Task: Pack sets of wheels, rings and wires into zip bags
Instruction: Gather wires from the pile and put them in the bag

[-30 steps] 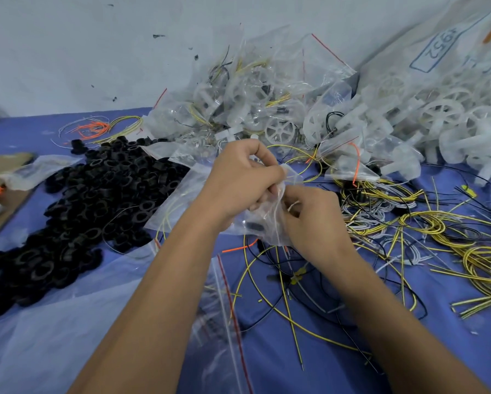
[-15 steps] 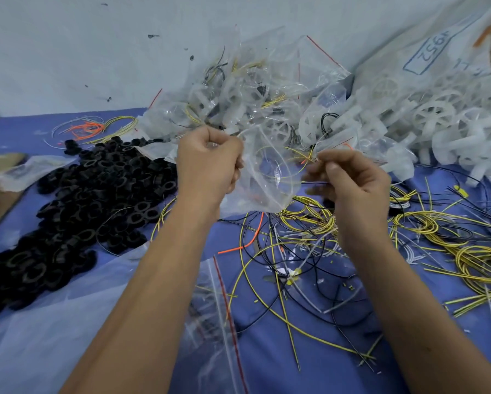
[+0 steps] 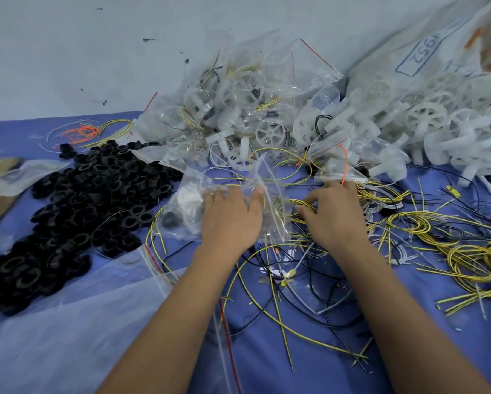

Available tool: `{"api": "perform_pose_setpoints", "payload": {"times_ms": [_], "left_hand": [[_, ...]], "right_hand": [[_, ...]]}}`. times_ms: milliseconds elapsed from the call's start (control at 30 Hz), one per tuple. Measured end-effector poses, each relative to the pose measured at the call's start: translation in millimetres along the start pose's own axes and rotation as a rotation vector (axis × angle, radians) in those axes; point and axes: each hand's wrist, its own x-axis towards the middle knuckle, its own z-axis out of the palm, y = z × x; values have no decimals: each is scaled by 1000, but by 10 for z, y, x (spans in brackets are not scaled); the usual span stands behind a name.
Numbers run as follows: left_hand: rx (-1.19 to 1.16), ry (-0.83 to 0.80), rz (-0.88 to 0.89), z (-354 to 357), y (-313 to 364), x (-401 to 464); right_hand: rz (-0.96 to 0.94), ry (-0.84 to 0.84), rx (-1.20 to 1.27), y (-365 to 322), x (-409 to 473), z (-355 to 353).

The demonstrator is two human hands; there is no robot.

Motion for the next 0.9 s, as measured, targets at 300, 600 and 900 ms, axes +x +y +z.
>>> {"api": "perform_pose_setpoints", "payload": {"times_ms": [300, 600, 900], "left_hand": [[143, 10, -184, -183, 65, -92], [-182, 458, 238, -71, 122, -172], [-68, 30, 635, 95, 110, -151]], "right_hand": [[206, 237, 428, 81, -3, -135], [66, 109, 493, 68, 5, -150], [-108, 222, 444, 55, -13, -144]]}}
